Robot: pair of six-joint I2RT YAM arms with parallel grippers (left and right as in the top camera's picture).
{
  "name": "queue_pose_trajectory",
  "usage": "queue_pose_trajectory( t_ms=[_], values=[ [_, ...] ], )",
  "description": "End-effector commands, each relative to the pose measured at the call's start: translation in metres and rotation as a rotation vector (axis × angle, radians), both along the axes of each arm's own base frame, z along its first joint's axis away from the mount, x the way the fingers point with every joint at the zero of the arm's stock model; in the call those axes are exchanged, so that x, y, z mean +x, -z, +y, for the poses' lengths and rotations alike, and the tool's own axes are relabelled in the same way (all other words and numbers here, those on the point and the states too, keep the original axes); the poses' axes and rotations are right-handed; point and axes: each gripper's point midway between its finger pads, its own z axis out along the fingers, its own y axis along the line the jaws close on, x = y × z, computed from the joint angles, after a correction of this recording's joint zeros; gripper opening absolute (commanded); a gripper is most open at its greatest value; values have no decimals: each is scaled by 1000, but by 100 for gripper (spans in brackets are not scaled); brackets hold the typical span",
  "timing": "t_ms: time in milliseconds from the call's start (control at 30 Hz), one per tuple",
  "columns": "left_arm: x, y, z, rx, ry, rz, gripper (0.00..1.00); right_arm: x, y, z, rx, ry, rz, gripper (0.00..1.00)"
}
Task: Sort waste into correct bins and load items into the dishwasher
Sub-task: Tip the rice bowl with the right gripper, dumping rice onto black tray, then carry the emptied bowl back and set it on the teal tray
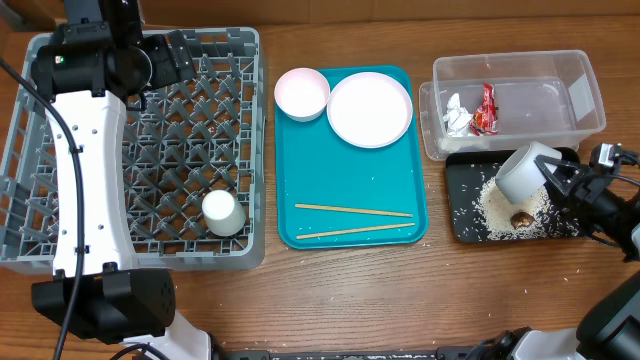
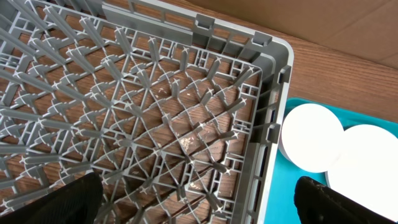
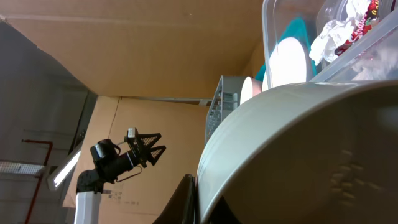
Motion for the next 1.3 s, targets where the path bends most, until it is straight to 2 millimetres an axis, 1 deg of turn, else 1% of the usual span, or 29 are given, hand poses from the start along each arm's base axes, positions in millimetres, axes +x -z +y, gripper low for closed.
queue_pose_trajectory(
  t_ms=[0,233,533,767,967,1033,1133,1267],
  values=[
    [1,4,3,-5,-15,8,100,-1,-5,0,31,-3,-16,4],
    [1,4,3,-5,-16,8,100,0,-5,-2,62,-3,18,4],
    [1,4,3,-5,-16,8,100,-1,-6,0,65,-4,22,4],
    [1,4,3,-5,-16,8,100,1,-6,-2,33,-4,-8,4],
    [1,4,3,-5,-16,8,100,3,-7,2,24,-20,-21,4],
    [1,4,3,-5,-16,8,100,6,-7,1,-6,-23,-47,4],
    [1,4,3,-5,-16,8,100,6,-9,1,-2,-25,-53,4],
    [1,4,3,-5,-16,8,100,6,-11,6,-5,-40,-56,4]
  ],
)
